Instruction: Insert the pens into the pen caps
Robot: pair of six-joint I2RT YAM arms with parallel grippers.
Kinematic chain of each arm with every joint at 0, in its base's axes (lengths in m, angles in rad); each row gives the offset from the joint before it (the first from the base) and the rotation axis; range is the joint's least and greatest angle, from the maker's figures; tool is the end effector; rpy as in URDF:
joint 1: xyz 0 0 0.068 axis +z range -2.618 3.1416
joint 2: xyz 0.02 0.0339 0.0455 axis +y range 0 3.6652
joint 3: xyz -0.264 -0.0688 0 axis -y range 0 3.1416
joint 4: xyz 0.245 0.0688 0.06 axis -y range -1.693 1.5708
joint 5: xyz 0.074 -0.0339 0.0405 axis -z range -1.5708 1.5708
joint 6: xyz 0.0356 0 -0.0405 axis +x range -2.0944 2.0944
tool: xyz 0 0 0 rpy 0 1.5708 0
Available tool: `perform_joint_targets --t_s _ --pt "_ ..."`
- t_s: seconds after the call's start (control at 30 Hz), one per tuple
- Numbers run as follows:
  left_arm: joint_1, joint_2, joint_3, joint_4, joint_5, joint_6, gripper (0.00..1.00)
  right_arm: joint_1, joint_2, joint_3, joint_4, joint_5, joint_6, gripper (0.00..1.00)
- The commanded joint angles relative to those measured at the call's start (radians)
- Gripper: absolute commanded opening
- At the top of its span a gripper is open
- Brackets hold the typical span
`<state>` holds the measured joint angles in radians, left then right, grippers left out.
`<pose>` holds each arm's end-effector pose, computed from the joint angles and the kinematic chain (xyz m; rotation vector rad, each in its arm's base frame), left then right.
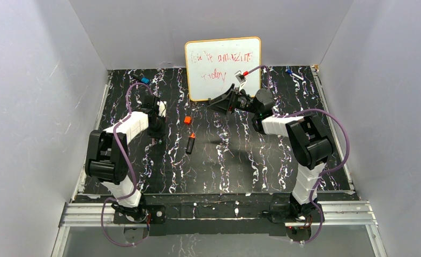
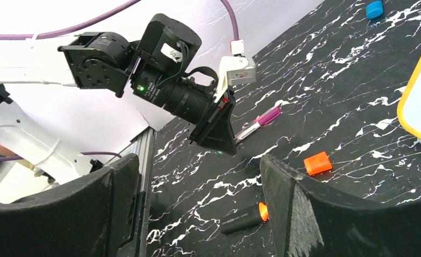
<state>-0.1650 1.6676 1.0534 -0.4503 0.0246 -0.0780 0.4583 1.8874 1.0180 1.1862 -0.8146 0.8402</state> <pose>0.3288 -0.0556 0.1883 0.1232 2.6368 -0.1150 0.3470 0.2000 0.2466 -0.5255 1.4572 1.5680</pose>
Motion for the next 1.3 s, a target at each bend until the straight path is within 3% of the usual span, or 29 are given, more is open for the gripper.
perform_joint_targets --t_s 0.0,0.47,0.7,0.93,1.07,1.27 --pt "0.002 0.02 -0.016 -0.019 -0.011 0.009 0.12 -0.007 -0.031 -0.001 0.073 -0.011 0.008 0.9" --pt "0.002 0.043 -0.019 -0.015 -0.052 0.014 0.37 -0.006 -0.02 -0.003 0.09 -0.018 0.017 0.91" --pt "-0.011 -0.092 0.004 0.025 0.008 0.014 0.4 -0.007 -0.016 -0.007 0.1 -0.017 0.022 0.91" --pt "-0.157 -0.186 0.023 0.045 0.08 -0.02 0.44 -0.007 -0.014 -0.009 0.104 -0.008 0.025 0.92" --pt "-0.283 -0.158 0.031 0.047 0.019 -0.062 0.46 -0.008 -0.036 -0.029 0.101 0.012 0.014 0.92" --pt "-0.31 -0.121 0.003 0.106 0.0 -0.129 0.47 -0.019 -0.097 -0.079 0.064 0.05 -0.023 0.93"
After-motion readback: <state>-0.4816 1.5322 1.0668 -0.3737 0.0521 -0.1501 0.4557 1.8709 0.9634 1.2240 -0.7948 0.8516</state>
